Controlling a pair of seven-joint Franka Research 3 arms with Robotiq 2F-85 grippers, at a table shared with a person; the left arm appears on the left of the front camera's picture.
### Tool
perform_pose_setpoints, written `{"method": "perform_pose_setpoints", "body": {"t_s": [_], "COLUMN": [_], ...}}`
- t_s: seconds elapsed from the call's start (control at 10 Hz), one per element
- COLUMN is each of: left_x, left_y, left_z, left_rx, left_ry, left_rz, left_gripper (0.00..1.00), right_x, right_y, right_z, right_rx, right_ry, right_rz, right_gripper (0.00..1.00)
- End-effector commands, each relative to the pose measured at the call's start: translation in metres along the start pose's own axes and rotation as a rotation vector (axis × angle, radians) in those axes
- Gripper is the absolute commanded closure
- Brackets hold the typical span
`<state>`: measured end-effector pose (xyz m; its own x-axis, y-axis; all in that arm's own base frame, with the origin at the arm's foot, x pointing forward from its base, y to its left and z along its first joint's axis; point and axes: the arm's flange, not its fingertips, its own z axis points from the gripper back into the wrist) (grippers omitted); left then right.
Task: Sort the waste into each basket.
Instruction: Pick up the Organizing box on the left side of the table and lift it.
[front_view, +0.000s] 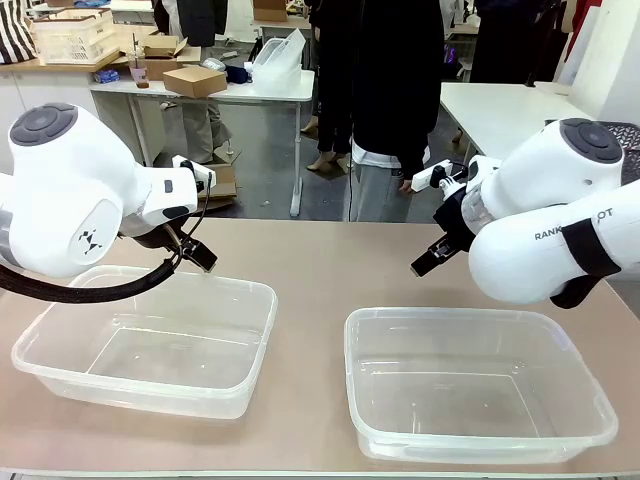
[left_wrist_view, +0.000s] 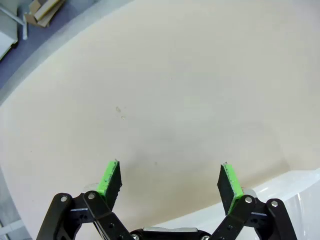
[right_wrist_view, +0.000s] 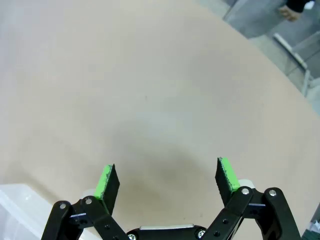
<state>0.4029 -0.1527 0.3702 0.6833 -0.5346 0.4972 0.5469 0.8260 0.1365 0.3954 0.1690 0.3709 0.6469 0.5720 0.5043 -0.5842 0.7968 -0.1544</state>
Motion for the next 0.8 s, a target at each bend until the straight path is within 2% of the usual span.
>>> {"method": "perform_pose_setpoints", "body": {"t_s": [0.0, 0.1, 0.2, 0.3, 0.4, 0.5, 0.6, 0.7], "left_x": [0.0, 0.0, 0.0, 0.012, 0.024, 0.026, 0.017, -0.005], "left_y": [0.001, 0.001, 0.0, -0.001, -0.008, -0.019, -0.04, -0.057], "left_z": [0.0, 0.0, 0.0, 0.029, 0.074, 0.105, 0.148, 0.18], "left_rx": [0.0, 0.0, 0.0, -0.011, 0.001, 0.015, -0.012, -0.085], "left_ry": [0.0, 0.0, 0.0, 0.0, 0.08, 0.074, 0.057, 0.011], "left_rz": [0.001, 0.001, 0.0, -0.012, 0.142, 0.161, 0.153, 0.076], "left_gripper": [0.0, 0.0, 0.0, 0.0, 0.0, 0.0, 0.0, 0.0], "right_x": [0.0, 0.0, 0.003, 0.006, -0.001, -0.01, -0.028, -0.049], "right_y": [0.0, 0.0, -0.004, -0.008, -0.006, 0.001, 0.023, 0.047], "right_z": [0.0, 0.0, 0.023, 0.061, 0.113, 0.142, 0.177, 0.195], "right_rx": [0.0, 0.0, -0.003, -0.055, -0.034, -0.021, -0.004, -0.001], "right_ry": [0.0, 0.0, 0.024, -0.001, -0.041, -0.052, -0.003, 0.043], "right_rz": [0.0, 0.0, -0.046, -0.125, -0.202, -0.231, -0.225, -0.15], "right_gripper": [0.0, 0.0, 0.0, 0.0, 0.0, 0.0, 0.0, 0.0]}}
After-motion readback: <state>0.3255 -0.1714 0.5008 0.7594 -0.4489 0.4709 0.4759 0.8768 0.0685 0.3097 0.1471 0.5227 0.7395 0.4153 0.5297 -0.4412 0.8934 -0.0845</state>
